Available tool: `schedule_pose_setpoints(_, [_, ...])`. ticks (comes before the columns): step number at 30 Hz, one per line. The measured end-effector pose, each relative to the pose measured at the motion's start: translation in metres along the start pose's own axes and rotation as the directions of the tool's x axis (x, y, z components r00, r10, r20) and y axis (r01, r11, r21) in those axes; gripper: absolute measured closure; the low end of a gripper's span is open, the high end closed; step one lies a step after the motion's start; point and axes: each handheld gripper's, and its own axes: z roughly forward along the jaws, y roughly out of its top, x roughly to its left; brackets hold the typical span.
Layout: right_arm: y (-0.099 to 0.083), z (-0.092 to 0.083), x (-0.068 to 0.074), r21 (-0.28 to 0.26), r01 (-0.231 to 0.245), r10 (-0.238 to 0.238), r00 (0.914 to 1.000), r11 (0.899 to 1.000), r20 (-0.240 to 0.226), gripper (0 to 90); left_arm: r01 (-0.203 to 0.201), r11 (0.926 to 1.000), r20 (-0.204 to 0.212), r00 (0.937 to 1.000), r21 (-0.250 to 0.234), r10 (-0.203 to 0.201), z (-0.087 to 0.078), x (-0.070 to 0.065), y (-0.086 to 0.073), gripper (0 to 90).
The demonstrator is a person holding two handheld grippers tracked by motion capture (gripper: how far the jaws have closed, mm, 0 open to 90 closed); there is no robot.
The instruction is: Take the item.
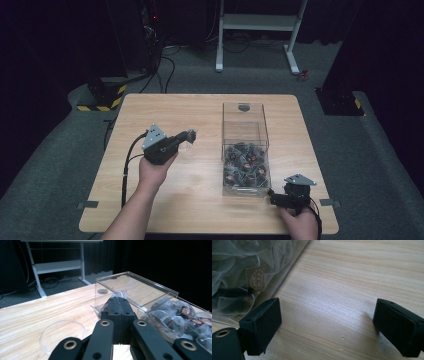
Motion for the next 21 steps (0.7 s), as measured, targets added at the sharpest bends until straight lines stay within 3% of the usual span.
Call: schedule_pose_setpoints(21, [0.0,0.0,0.0,0.0,0.0,0.0,1.0,1.0,0.0,8.0,0.033,0.9994,-0.072,0.9968,0.002,-0.033,-0.005,0.03,-0.002,90.0])
